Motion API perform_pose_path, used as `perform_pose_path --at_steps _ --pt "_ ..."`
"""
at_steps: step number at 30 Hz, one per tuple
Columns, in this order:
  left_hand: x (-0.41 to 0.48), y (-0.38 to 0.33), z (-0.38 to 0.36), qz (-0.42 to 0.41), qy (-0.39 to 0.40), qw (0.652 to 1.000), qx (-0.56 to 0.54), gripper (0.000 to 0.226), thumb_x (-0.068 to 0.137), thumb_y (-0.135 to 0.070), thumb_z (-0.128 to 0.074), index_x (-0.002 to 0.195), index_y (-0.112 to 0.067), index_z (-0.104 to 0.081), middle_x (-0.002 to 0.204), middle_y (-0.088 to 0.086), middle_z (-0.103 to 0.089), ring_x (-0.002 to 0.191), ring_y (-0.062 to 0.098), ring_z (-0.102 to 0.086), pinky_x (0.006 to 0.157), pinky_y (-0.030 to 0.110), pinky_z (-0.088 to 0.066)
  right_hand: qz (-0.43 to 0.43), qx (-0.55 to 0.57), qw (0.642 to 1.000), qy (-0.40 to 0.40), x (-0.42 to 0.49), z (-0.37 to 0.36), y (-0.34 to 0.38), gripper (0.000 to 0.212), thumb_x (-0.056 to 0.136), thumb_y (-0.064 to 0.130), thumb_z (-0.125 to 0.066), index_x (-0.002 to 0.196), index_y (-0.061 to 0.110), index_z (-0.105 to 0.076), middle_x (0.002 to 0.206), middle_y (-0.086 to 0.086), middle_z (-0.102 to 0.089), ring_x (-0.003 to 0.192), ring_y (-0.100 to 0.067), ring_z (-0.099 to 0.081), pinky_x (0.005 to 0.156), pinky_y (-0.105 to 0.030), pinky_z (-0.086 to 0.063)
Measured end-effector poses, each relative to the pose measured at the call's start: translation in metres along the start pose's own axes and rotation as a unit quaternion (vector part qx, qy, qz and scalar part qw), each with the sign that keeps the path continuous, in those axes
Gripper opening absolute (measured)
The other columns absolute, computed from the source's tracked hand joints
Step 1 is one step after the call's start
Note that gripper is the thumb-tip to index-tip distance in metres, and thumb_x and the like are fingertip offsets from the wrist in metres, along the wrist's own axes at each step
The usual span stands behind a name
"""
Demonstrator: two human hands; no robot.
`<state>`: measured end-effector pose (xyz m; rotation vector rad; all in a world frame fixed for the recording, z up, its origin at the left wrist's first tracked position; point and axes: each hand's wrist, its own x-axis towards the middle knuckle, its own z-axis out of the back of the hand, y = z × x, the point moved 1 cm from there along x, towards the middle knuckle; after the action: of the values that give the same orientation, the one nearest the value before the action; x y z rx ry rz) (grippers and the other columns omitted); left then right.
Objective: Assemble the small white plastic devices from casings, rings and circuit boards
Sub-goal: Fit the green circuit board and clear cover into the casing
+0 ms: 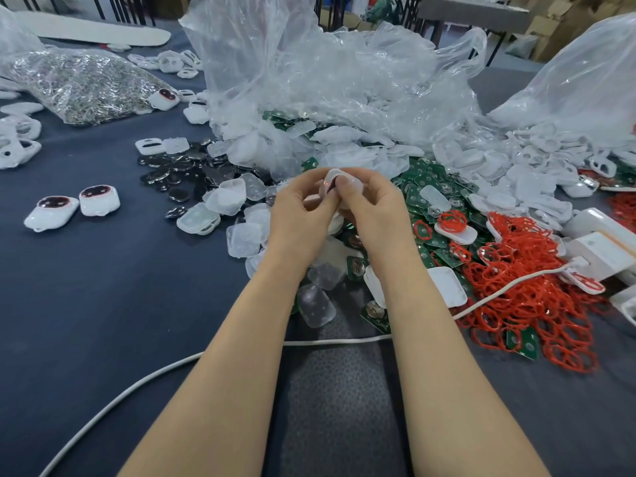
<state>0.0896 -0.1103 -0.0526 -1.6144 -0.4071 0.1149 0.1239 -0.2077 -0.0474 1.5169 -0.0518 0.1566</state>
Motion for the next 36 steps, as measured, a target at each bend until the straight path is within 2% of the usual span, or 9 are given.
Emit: perform_pose_path --at_steps 4,9,12,15,20,26,30,34,36 --pt "0.0 0.0 0.001 0.032 -0.005 0.998 -0.053 0.027 0.09 -0.01 -0.066 0.116 -0.014 -0.062 0.106 0.009 -0.067 0.091 0.013 -0.066 0.082 0.022 -0.053 -0.018 0.015 0.999 -0.032 0.003 0.006 -0.002 0.014 0.094 0.022 -0.058 0.099 0.011 -0.065 0.096 -0.011 -0.068 0.088 -0.022 -0.063 0.091 -0.047 -0.052" --pt "-0.003 -0.002 0.0 0.001 -0.001 0.998 -0.055 0.013 0.089 -0.006 -0.065 0.1 -0.01 -0.069 0.09 0.001 -0.072 0.081 0.005 -0.067 0.073 0.015 -0.05 0.016 -0.069 0.997 -0.035 0.005 0.006 0.001 0.021 0.096 0.027 -0.053 0.102 0.009 -0.062 0.096 -0.005 -0.066 0.089 -0.015 -0.06 0.083 -0.034 -0.05" --pt "-0.002 -0.003 0.0 -0.012 -0.008 0.999 -0.047 0.012 0.091 -0.005 -0.062 0.1 -0.011 -0.068 0.089 0.001 -0.071 0.079 0.005 -0.066 0.073 0.016 -0.05 0.035 -0.067 0.996 -0.046 0.003 0.003 0.002 0.014 0.096 0.025 -0.053 0.098 0.012 -0.059 0.092 -0.001 -0.064 0.087 -0.015 -0.06 0.081 -0.033 -0.049" --pt "-0.001 -0.003 0.001 -0.012 -0.02 0.999 -0.046 0.015 0.093 -0.005 -0.06 0.104 -0.012 -0.066 0.095 0.005 -0.07 0.084 0.01 -0.065 0.076 0.019 -0.053 0.034 -0.056 0.998 -0.002 -0.001 0.002 0.002 0.004 0.096 0.02 -0.055 0.098 0.018 -0.058 0.09 0.002 -0.064 0.085 -0.012 -0.061 0.08 -0.029 -0.052" --pt "0.0 -0.004 0.0 -0.003 -0.017 0.999 -0.046 0.018 0.094 -0.003 -0.056 0.104 -0.015 -0.065 0.094 0.0 -0.069 0.084 0.009 -0.065 0.075 0.016 -0.053 0.046 -0.08 0.996 0.011 0.0 0.004 0.005 0.012 0.094 0.019 -0.058 0.105 0.013 -0.057 0.088 0.005 -0.061 0.08 -0.007 -0.057 0.073 -0.019 -0.049" --pt "-0.002 -0.007 -0.007 0.009 -0.017 0.998 -0.053 0.017 0.095 -0.005 -0.057 0.103 -0.016 -0.065 0.093 -0.001 -0.069 0.084 0.006 -0.065 0.074 0.016 -0.052 0.017 -0.021 1.0 0.008 -0.005 0.013 0.006 0.008 0.092 0.02 -0.062 0.1 0.018 -0.063 0.086 0.004 -0.069 0.082 -0.01 -0.067 0.079 -0.028 -0.055" --pt "0.0 -0.017 0.008 0.024 -0.06 0.997 -0.041 0.019 0.095 -0.008 -0.056 0.098 -0.026 -0.06 0.1 0.001 -0.067 0.09 0.013 -0.064 0.079 0.024 -0.053 0.013 0.001 0.998 0.055 -0.01 0.006 0.014 0.012 0.093 0.017 -0.06 0.1 0.025 -0.065 0.081 0.009 -0.073 0.079 -0.005 -0.069 0.072 -0.02 -0.055" --pt "0.009 -0.032 0.047 0.014 -0.126 0.992 -0.004 0.01 0.093 -0.007 -0.06 0.096 -0.017 -0.061 0.096 0.007 -0.067 0.088 0.02 -0.064 0.073 0.029 -0.053 0.019 -0.017 0.995 0.099 -0.007 -0.032 0.031 0.013 0.093 0.012 -0.058 0.104 0.014 -0.064 0.084 0.0 -0.071 0.067 -0.005 -0.066 0.065 -0.017 -0.055" --pt "0.011 -0.037 0.074 0.017 -0.162 0.987 0.007 0.007 0.091 -0.009 -0.062 0.097 -0.014 -0.063 0.097 0.009 -0.069 0.091 0.022 -0.066 0.078 0.031 -0.055 0.026 -0.029 0.993 0.111 -0.005 -0.063 0.037 0.01 0.093 0.009 -0.059 0.101 0.012 -0.063 0.082 -0.002 -0.069 0.06 -0.003 -0.063 0.061 -0.018 -0.055"
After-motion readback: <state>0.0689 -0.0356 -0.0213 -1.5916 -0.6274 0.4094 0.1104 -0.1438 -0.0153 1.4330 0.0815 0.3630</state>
